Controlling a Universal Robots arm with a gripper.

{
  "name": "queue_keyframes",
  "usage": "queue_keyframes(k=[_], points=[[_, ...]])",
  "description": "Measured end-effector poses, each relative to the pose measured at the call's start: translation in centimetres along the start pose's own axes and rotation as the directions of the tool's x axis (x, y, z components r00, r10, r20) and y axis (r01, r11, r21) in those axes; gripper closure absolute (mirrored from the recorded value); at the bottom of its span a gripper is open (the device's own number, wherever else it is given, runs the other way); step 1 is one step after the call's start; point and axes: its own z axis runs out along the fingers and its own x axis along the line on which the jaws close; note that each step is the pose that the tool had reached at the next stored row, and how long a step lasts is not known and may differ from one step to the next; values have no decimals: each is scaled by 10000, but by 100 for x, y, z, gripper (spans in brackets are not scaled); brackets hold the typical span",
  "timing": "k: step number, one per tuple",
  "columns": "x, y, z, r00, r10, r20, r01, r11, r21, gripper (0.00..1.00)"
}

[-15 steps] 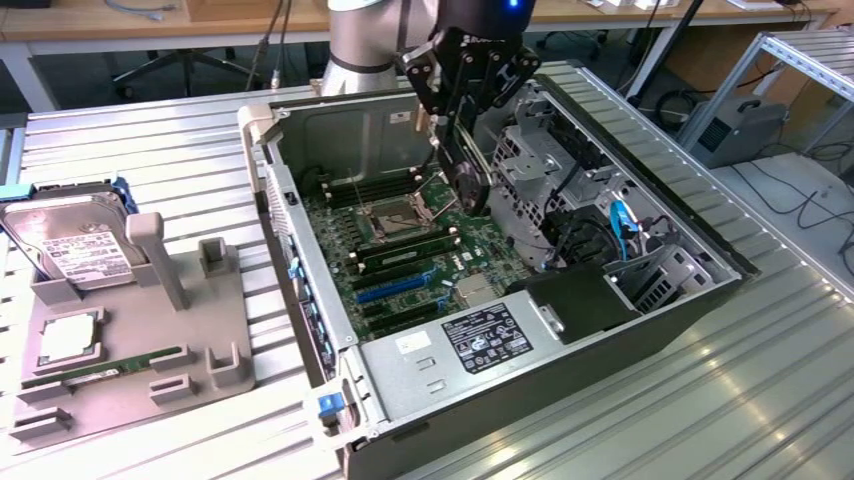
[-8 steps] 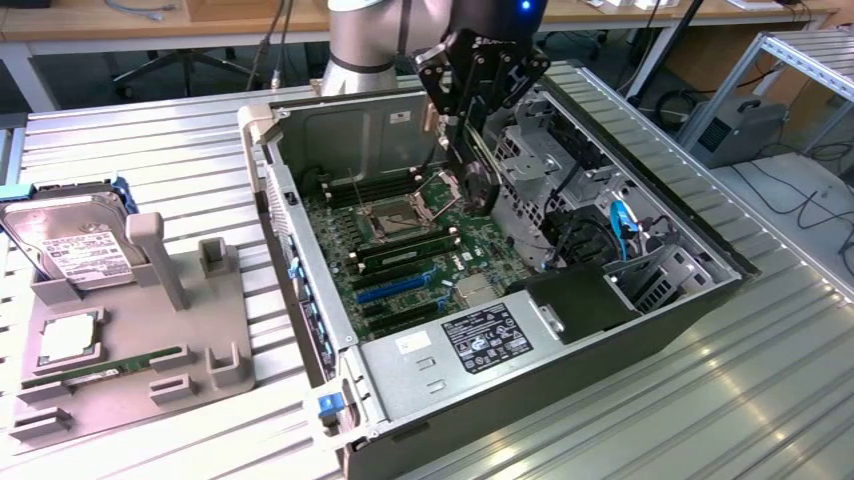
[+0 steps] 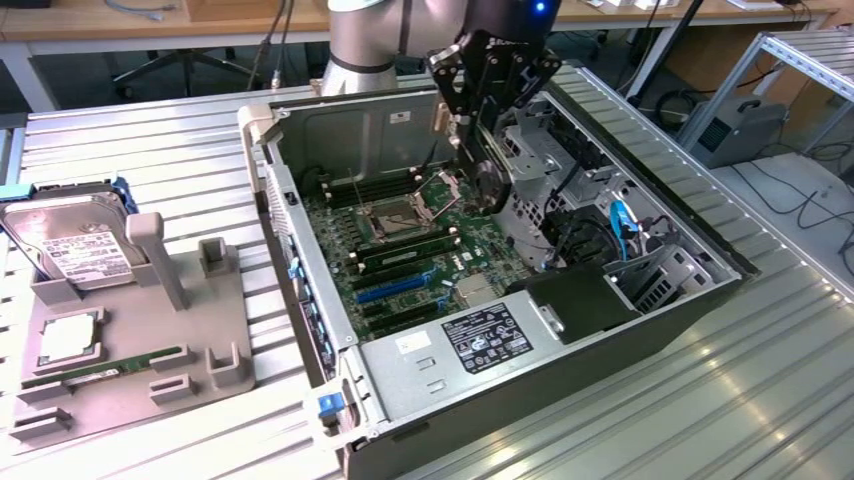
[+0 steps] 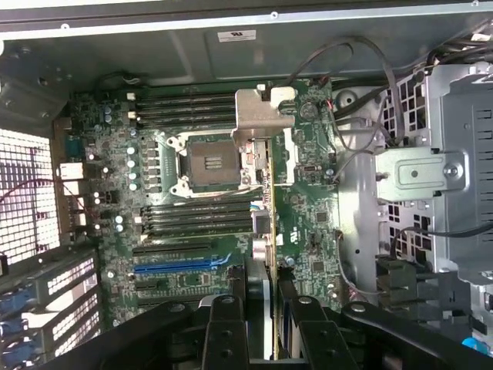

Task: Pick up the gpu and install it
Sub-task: 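Pick up the gpu and move the gpu toward the slot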

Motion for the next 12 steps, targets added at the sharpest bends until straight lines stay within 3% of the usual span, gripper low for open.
queue_keyframes(k=[6,12], points=[[-80,6,7,10000,1,0,-1,10000,0,73],[-85,9,50,10000,-1,0,1,10000,0,73]])
